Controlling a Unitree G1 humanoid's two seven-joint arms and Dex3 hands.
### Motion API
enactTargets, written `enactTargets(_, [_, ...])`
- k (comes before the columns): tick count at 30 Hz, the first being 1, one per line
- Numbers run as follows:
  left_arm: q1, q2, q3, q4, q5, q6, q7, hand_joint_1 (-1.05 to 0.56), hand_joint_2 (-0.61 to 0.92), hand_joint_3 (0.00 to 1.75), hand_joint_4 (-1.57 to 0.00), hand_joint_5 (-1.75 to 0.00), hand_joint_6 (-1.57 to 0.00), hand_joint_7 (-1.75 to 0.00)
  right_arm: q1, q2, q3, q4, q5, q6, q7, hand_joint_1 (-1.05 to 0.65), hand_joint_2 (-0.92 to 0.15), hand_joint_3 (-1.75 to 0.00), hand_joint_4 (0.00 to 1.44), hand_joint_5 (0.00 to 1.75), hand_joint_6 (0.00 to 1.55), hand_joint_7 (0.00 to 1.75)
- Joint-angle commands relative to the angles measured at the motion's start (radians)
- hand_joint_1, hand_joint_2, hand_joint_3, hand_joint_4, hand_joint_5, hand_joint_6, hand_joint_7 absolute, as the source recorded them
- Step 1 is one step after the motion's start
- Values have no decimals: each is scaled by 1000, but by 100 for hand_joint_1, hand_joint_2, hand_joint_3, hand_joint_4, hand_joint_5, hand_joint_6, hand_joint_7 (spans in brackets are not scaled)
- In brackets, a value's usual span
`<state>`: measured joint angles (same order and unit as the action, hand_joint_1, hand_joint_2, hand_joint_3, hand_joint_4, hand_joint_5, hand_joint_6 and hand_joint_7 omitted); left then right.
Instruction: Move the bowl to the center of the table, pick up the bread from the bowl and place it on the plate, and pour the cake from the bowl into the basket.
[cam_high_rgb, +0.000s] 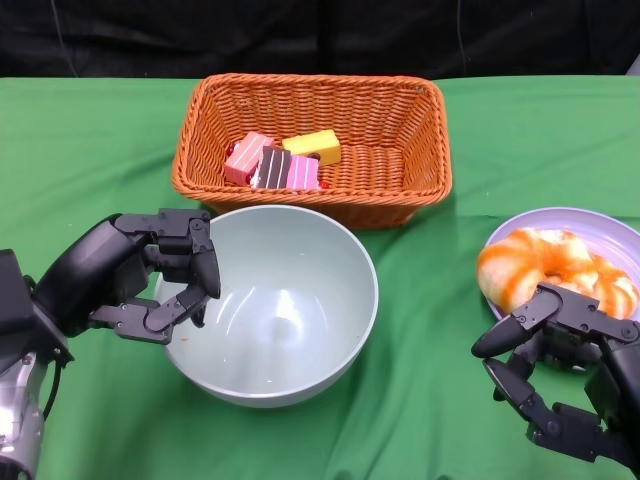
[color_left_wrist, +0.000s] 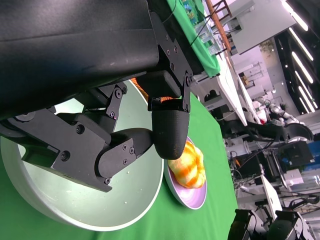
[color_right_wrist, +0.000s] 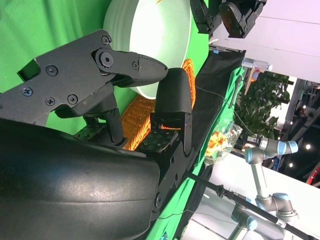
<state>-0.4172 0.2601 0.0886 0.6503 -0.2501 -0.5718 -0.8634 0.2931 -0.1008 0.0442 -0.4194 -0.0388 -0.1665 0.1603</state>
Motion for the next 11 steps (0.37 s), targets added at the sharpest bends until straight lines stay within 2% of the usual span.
enactTargets(1, [4,18,4,-9,-6,10,4,-14,63,96,-75,-168,-71,-144,13,-9,-4,-9,16,-2,4,-17,-69,-65,75,150,74,116])
enactTargets(11, [-3,15,7,10,-6,-10,0,-13,63,95,-77,-166,-72,-142,55,-10,4,-54,1,24,0,-22,-67,-65,76,150,74,115])
